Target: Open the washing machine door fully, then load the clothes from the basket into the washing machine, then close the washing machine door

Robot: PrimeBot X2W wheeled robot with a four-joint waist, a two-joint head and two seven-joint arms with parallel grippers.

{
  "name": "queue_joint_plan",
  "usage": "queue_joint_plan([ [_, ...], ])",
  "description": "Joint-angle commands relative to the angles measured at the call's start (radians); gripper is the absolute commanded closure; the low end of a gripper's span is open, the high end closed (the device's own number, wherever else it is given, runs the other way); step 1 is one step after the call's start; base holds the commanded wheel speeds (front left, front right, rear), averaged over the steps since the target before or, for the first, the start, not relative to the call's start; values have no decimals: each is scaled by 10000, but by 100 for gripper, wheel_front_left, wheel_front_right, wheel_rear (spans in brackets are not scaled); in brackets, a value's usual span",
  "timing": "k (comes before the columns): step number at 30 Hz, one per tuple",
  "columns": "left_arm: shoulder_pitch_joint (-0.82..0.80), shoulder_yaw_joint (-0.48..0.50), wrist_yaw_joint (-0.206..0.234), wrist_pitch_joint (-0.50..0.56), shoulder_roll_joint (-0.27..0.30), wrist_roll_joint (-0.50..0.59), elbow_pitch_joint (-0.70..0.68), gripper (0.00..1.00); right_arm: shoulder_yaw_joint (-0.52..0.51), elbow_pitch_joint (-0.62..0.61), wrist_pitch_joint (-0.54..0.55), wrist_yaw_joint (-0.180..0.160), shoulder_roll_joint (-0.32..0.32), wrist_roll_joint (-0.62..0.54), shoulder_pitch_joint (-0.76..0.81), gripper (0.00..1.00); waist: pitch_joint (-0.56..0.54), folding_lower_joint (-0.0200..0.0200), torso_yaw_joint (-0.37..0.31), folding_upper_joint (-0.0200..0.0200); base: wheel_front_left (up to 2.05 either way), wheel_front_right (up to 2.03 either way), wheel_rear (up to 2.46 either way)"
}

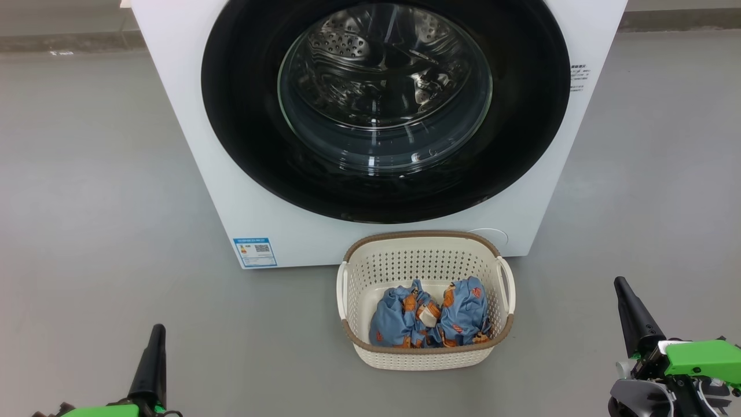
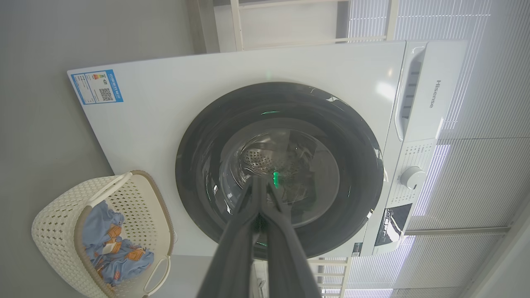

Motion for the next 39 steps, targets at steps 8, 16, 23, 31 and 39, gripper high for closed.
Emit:
queue_joint_plan([
  [8,-491,353,-54,40,97,126,-167,100,206,-242,41,33,-112,-59,-419,100,0,0,0,0,0,0,0],
  [16,-491,357,-54,43,94,129,-167,100,201,-242,44,33,-109,-63,-420,100,0,0,0,0,0,0,0],
  [23,397,-60,19,-11,-110,3,529,0,11,582,-8,-2,220,4,401,0,3,1,0,0,0,0,0],
  [31,407,-201,14,-244,-28,246,391,0,145,492,-243,0,200,-130,418,0,0,11,33,0,0,0,0],
  [39,404,-202,10,-454,-16,652,244,0,170,403,-451,2,184,-683,427,0,41,1,82,0,0,0,0],
])
